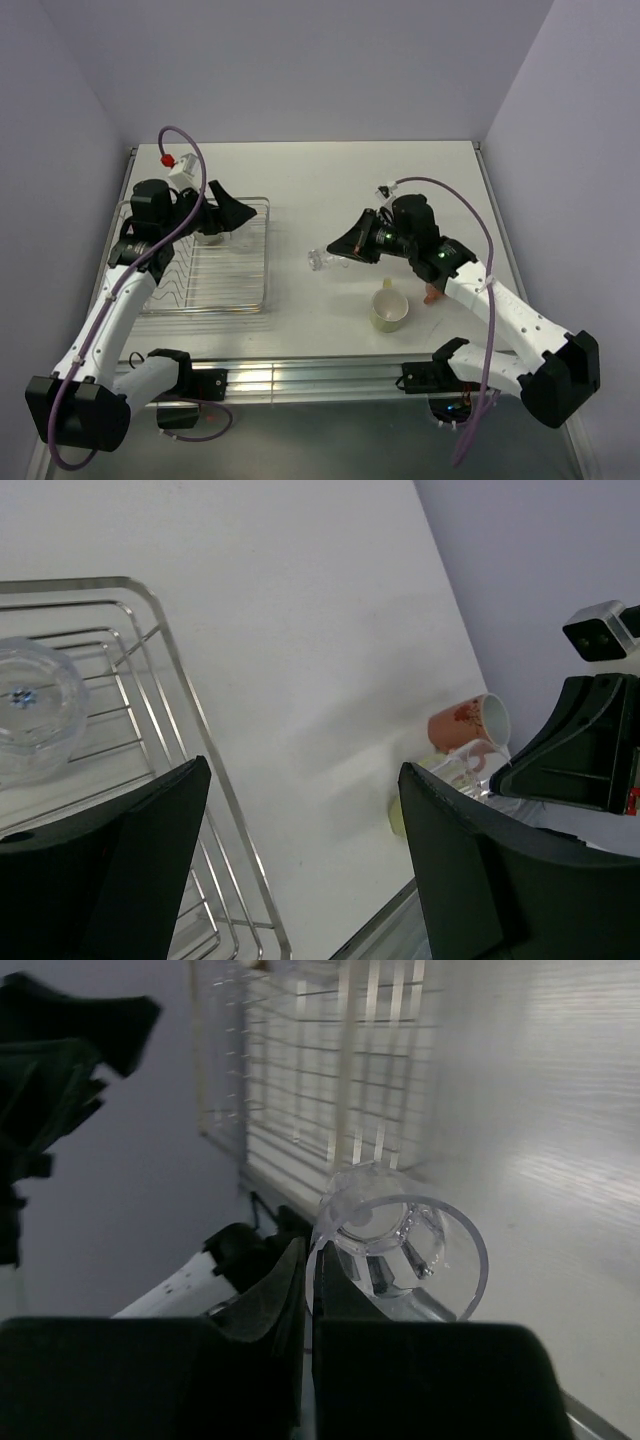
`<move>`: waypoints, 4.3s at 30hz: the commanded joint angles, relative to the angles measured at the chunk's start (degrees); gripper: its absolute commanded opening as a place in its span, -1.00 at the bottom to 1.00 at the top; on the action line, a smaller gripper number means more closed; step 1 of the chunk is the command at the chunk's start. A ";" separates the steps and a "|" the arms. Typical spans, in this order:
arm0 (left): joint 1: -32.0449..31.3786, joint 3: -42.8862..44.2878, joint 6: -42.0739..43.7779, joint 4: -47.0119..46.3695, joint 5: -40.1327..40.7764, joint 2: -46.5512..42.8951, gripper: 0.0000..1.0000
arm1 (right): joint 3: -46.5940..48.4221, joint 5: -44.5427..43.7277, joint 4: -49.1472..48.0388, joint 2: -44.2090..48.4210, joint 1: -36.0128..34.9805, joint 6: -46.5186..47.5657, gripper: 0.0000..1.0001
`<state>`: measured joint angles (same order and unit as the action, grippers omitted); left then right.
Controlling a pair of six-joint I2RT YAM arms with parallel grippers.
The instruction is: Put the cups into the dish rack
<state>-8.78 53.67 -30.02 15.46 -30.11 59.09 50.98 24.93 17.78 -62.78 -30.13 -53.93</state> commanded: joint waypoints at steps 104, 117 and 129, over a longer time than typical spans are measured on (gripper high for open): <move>-6.08 -1.03 -24.83 -35.78 -17.44 1.03 -1.00 | 14.23 12.44 -43.37 -16.41 -4.59 -9.18 -0.49; -6.08 10.65 -7.80 -1.47 -3.58 -3.72 -1.00 | 14.15 -1.27 -29.13 -10.43 -2.75 -0.83 0.00; -3.27 21.48 -2.06 37.44 48.02 -3.72 -1.00 | 23.90 -8.58 -9.62 -12.98 4.02 14.64 0.03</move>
<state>-13.67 75.02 -33.98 42.63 2.00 54.83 71.11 19.35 3.31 -76.07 -27.31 -45.80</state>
